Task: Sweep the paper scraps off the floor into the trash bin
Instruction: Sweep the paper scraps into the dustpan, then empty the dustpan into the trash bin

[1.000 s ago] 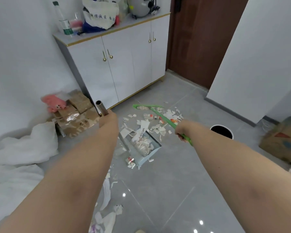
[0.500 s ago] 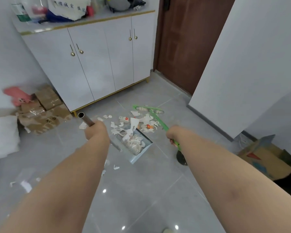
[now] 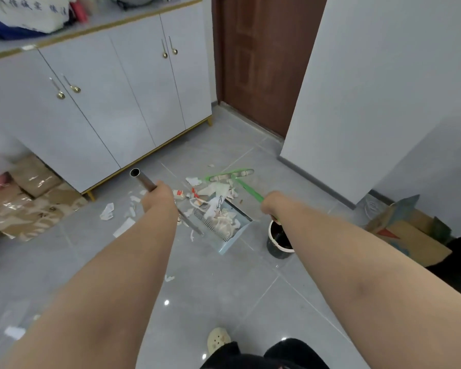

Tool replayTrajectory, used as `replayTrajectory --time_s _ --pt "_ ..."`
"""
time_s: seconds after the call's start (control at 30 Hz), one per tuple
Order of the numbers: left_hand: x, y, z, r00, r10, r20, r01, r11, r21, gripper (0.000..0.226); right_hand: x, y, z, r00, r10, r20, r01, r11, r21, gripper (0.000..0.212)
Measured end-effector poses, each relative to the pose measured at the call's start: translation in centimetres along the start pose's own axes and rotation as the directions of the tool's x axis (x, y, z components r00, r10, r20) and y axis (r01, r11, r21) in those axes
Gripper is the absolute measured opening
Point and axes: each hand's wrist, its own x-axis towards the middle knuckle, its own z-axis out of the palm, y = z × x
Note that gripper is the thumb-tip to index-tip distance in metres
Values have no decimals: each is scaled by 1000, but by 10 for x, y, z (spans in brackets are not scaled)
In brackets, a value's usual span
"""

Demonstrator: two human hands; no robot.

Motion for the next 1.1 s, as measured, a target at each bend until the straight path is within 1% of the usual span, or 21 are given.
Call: replayTrajectory --time_s 0.07,0.1,0.17,0.2,0.27,0.37,0.43,0.5,0.53,0.6,0.67,0.7,0.73,0.77,0.8,0.83,0.9,1.0,1.1 --pt "-8 0 16 1000 13 15 -14 1000 24 41 8 12 -13 1000 5 -24 -4 1000 27 30" --pt "-14 0 23 999 30 20 -31 998 46 42 14 18 -19 999 7 -35 -6 999 32 25" --pt "-19 -4 37 998 60 21 -62 992 110 43 25 29 -28 998 16 -64 -13 999 48 7" --pt "-20 -7 46 997 74 28 -77 988 131 44 32 36 -33 998 22 -63 -18 998 58 3" --pt "-25 -14 59 995 90 41 -95 982 163 45 39 52 -39 999 12 -50 -8 998 62 3" --pt "-44 -25 83 995 97 -3 -95 982 161 42 59 87 -48 1000 8 -10 -8 999 53 10" --pt "-54 -33 100 993 109 -46 -100 981 166 42 73 111 -53 999 32 7 -33 999 40 13" --pt "-63 -41 115 988 126 -84 -109 976 190 42 83 136 -55 998 56 14 -56 998 30 27" --pt "-69 -44 122 988 130 -88 -111 975 191 41 86 146 -57 997 69 35 -70 997 16 29" --pt "-78 -54 134 989 128 -70 -113 977 179 34 91 170 -59 989 115 88 -122 989 85 19" --pt "-88 -67 148 988 143 -51 -133 976 171 18 99 196 -59 980 148 134 -171 970 175 10" --pt "-94 -71 153 988 150 -46 -140 976 165 14 102 206 -58 975 164 153 -195 956 219 8" --pt "-99 -76 158 988 151 -38 -143 976 162 14 106 216 -57 968 180 177 -225 933 282 6" --pt "-102 -79 162 988 154 -27 -147 975 169 18 110 224 -56 956 204 213 -274 879 391 2" --pt "-107 -84 166 988 156 -18 -150 973 177 23 112 233 -55 938 244 249 -338 807 484 7" --pt "-112 -87 170 988 155 -15 -150 972 181 27 119 241 -52 918 270 291 -391 745 540 17" --pt "-123 -95 177 986 167 -13 -162 970 179 30 123 255 -46 880 303 365 -472 640 606 28" --pt "-131 -103 182 983 183 -16 -178 971 161 28 131 266 -39 845 301 443 -532 557 638 31" --pt "-137 -112 185 979 202 0 -199 965 169 20 140 272 -27 853 257 453 -515 546 661 32"
